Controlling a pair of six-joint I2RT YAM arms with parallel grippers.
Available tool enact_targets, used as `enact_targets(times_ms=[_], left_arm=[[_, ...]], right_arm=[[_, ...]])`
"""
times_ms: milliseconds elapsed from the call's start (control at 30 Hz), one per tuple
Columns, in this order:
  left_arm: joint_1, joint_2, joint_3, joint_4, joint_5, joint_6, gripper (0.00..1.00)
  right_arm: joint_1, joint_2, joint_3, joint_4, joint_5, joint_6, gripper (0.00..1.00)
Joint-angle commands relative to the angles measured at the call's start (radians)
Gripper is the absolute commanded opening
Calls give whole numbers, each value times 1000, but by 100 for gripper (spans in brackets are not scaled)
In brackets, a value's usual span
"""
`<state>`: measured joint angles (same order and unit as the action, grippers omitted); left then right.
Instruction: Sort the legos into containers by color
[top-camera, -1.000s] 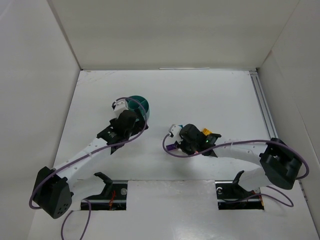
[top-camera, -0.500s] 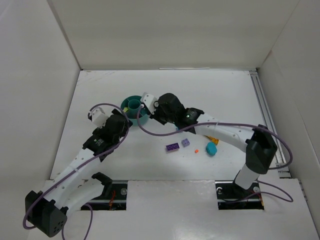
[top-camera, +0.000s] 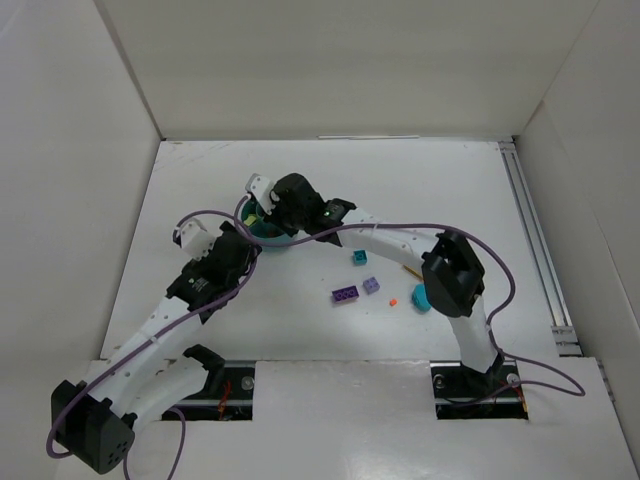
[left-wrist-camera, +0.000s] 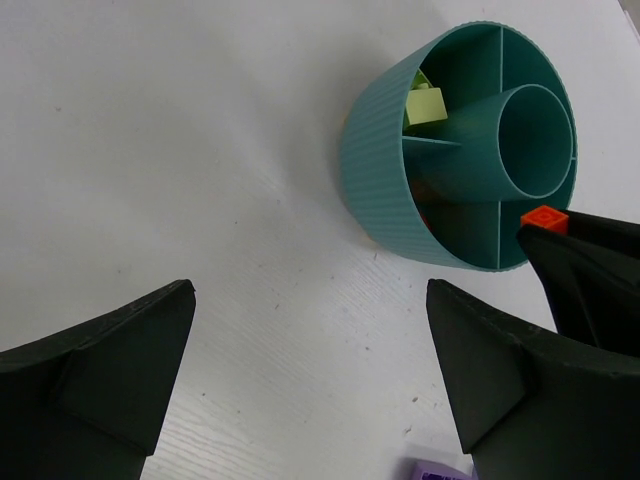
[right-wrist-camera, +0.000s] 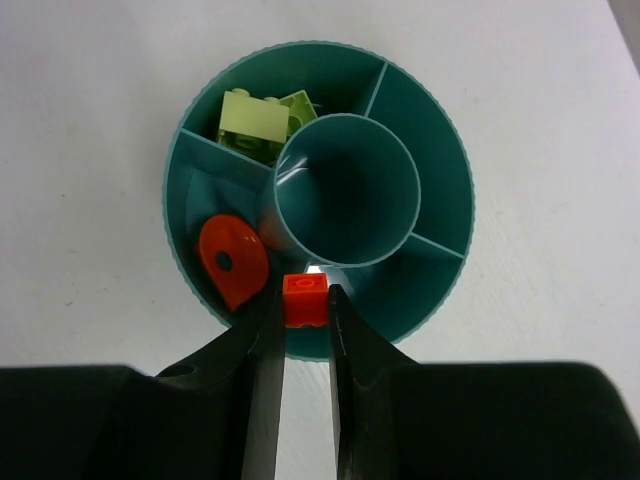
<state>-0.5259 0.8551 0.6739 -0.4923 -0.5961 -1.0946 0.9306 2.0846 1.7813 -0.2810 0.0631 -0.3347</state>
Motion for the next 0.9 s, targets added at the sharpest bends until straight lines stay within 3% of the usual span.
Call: enact_targets(times_ms=[0,200,533,867], left_arm=[[4,-11,-14,-9,-30,-13,100],[4,-20,-14,1,-21,-2,100],[4,-50,-34,21,-11,7,100],[4,-59,-34,32,-2,25,100]], right_arm=[[7,3,64,-3,-23,39,12],[7,25,73,-12,-23,69,17],[7,80,127,-12,-14,99,17],[7,100,145,-12,-14,118,38]])
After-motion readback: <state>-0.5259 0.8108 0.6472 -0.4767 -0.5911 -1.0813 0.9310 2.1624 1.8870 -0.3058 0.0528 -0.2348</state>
